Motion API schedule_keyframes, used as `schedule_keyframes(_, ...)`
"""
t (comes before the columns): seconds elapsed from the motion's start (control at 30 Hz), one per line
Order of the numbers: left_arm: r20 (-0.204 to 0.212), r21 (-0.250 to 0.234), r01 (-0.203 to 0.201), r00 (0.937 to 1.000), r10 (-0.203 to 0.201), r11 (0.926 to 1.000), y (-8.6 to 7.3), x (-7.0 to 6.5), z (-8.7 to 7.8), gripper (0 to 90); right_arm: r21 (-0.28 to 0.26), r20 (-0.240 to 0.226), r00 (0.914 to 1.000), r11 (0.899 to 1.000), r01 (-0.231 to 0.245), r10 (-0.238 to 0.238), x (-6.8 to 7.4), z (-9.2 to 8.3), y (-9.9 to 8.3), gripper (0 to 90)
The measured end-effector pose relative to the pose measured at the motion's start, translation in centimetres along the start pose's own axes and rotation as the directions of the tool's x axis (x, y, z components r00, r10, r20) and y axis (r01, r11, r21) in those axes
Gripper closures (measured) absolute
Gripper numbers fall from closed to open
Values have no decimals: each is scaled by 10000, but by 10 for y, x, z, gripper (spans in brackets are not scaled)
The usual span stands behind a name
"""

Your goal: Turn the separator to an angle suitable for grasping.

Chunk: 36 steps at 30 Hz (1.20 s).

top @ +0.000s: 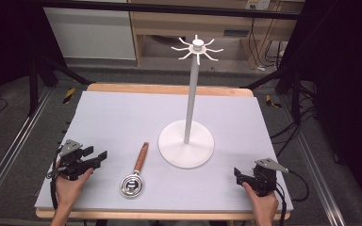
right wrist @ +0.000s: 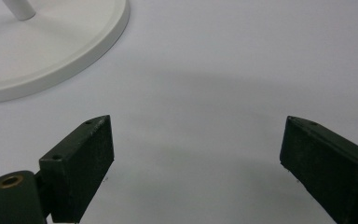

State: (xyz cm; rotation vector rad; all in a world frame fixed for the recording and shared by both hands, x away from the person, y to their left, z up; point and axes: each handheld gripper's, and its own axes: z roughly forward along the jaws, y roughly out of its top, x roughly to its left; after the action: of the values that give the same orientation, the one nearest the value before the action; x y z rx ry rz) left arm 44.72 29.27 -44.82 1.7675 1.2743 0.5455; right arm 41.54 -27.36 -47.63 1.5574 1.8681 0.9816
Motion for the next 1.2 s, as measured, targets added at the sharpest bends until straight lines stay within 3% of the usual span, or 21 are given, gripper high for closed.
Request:
schedule_keyframes(0.17, -4, 70, -330, 9995, 330, 9994, 3, -10, -1, 375, 51, 23, 9999, 9999, 161, -162, 1, 0, 0, 104)
schedule_keyframes(0.33, 306, 216, -677, 9973, 670, 9975, 6, -25, -1, 397, 161, 35, 9993, 9992, 377, -378, 5, -1, 1, 107)
schedule_keyframes(0.77, 786, 572, -1134, 9910, 1088, 9919, 12, -50, 5, 422, 394, -150, 9976, 9969, 682, -677, 11, 2, 1, 109)
schedule_keyframes(1.07, 747, 1163, -1746, 9832, 1667, 9777, 12, -71, 18, 430, 484, -187, 9971, 9961, 740, -732, 13, 3, 1, 108)
schedule_keyframes(1.2, 815, 1318, -1844, 9812, 1747, 9740, 11, -77, 23, 434, 571, -206, 9965, 9950, 819, -809, 13, 5, 1, 108)
